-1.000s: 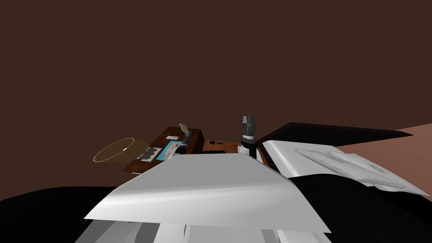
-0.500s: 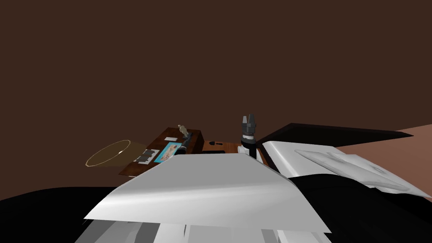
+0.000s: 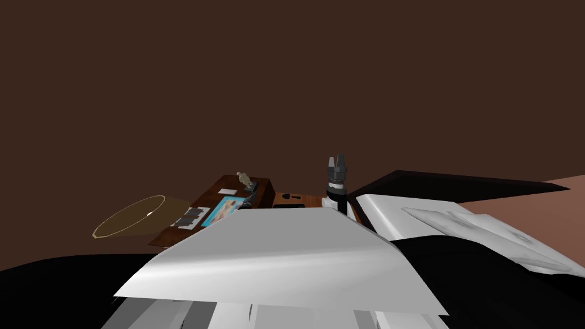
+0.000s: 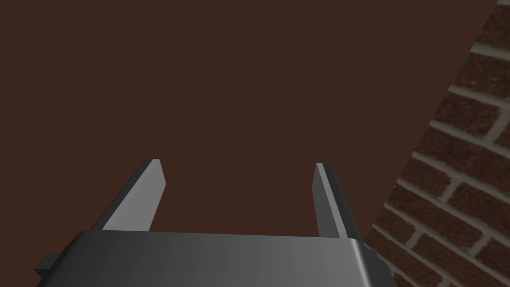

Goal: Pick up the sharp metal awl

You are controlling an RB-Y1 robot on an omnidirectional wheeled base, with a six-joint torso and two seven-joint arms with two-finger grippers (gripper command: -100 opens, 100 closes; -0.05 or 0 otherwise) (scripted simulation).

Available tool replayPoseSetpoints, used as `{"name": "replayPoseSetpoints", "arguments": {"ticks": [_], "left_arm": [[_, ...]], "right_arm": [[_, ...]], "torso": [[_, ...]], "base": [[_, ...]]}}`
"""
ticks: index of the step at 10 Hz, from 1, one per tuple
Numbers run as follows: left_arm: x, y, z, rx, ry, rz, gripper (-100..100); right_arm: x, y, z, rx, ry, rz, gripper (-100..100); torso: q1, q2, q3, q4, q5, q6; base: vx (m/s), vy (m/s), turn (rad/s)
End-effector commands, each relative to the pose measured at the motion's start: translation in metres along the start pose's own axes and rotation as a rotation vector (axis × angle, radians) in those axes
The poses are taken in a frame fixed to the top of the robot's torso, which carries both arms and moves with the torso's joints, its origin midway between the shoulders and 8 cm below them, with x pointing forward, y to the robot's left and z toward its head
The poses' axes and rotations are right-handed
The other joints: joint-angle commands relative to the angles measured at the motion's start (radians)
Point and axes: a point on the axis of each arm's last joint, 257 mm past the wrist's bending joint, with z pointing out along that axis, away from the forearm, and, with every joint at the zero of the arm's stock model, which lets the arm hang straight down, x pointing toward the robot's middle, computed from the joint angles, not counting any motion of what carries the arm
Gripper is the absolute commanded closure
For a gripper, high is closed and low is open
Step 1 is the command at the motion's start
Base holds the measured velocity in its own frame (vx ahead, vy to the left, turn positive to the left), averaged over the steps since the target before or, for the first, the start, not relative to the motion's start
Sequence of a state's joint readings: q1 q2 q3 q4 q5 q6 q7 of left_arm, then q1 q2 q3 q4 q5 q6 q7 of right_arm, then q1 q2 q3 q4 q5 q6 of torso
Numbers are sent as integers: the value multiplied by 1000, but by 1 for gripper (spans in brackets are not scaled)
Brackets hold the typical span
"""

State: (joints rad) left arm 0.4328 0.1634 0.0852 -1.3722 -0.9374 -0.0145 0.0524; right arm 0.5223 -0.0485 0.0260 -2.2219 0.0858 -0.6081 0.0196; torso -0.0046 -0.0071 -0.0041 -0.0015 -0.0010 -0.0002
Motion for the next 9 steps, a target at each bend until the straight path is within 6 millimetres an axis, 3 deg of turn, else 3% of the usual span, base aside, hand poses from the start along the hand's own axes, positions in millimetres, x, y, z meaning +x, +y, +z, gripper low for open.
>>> {"name": "replayPoseSetpoints", "arguments": {"ticks": [1, 2, 5, 9], "left_arm": [[4, 24, 3, -52, 18, 36, -100], [10, 37, 4, -84, 32, 55, -100], [14, 50, 5, -112, 43, 73, -100], [20, 92, 5, -204, 74, 135, -100]], "right_arm": [[0, 0, 0, 0, 0, 0, 0], [0, 0, 0, 0, 0, 0, 0], [0, 0, 0, 0, 0, 0, 0], [0, 0, 0, 0, 0, 0, 0]], "torso": [[0, 0, 0, 0, 0, 0], [0, 0, 0, 0, 0, 0], [2, 2, 1, 0, 0, 0], [2, 1, 0, 0, 0, 0]], "base": [[103, -64, 18], [107, -63, 17], [70, -35, 7], [90, -44, 17]]}}
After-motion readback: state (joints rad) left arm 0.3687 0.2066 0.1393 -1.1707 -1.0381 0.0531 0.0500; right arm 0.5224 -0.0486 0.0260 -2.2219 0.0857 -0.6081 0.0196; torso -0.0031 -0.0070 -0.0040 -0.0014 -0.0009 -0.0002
